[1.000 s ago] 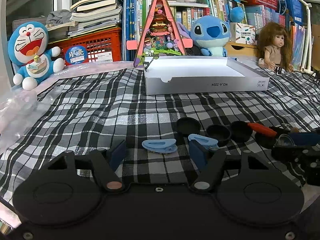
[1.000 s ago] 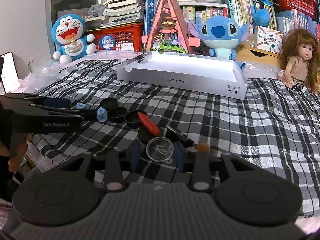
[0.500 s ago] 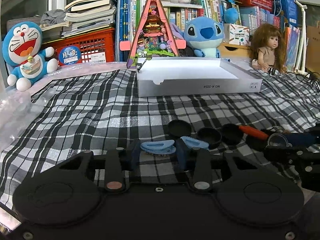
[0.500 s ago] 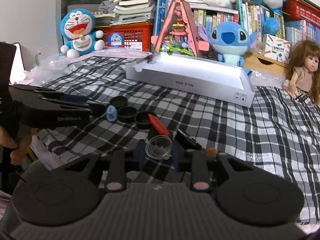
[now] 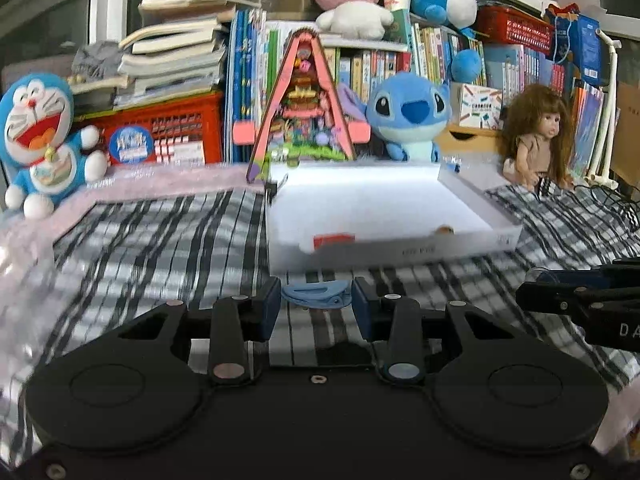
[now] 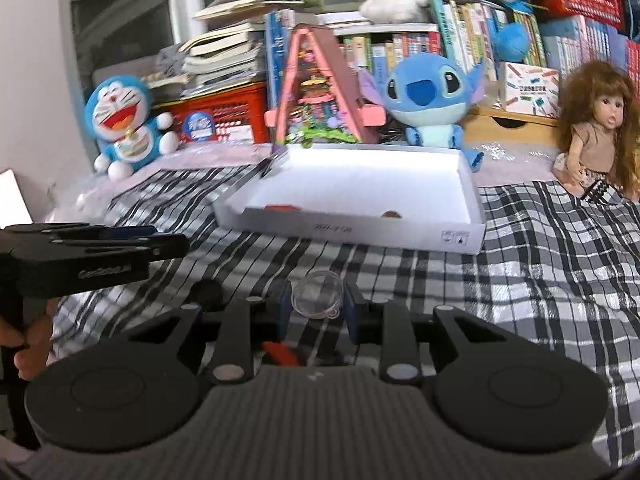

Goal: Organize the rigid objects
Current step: 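Carry the light blue clip and clear lid over the white tray with both tools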

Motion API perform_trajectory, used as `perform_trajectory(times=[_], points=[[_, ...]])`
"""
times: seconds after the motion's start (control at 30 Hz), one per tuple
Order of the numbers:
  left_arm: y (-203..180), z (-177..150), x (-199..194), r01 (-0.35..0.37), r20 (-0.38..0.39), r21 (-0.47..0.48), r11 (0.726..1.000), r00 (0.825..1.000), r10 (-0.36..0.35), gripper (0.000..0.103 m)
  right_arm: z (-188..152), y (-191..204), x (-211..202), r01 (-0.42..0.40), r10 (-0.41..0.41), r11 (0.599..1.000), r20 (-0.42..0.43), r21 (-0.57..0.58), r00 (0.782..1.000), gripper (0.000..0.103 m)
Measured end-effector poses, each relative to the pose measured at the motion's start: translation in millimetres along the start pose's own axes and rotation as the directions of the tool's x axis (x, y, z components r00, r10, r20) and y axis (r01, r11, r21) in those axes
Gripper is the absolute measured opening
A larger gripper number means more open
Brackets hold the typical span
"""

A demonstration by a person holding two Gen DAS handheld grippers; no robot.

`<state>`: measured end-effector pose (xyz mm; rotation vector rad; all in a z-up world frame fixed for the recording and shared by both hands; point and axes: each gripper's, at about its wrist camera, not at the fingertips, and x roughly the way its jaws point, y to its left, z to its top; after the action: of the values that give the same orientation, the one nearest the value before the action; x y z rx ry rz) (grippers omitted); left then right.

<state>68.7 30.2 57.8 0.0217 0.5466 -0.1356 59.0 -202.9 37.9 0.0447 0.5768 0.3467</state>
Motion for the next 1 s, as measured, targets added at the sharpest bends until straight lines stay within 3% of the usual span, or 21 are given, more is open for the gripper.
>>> perform_trajectory(times=[0.17,0.5,0.77,1.0], points=[[-4.9,32.3,18.8,0.016,-0.008,-0.009,1.000,1.000,-0.017,0.036,28.1,-18.5,8.5,0.028,-0.028,0.999,0.003,0.035,1.000,0.033],[-10.3,79.8,91.9,0.017,-0.104,-0.081,0.997,0.994,-0.026,0.036,83.9,-60.4,60.1,0.075,-0.063,0.986,-0.081,0.148,0.995,0.033],[-13.2,84.7,148.0,-0.039,-0.160,-0.084,0.996,0.987,0.025,0.036,91.8,-73.0,113.4,0.110,-0.079,0.978,-0.167,0.180,0.983,0.033],[-10.5,81.7,175.6,-0.057,-0.178,-0.092,0.994,0.983,0.040,0.036,95.0,-73.5,144.2,0.139,-0.106,0.976,-0.191,0.168,0.976,0.033]])
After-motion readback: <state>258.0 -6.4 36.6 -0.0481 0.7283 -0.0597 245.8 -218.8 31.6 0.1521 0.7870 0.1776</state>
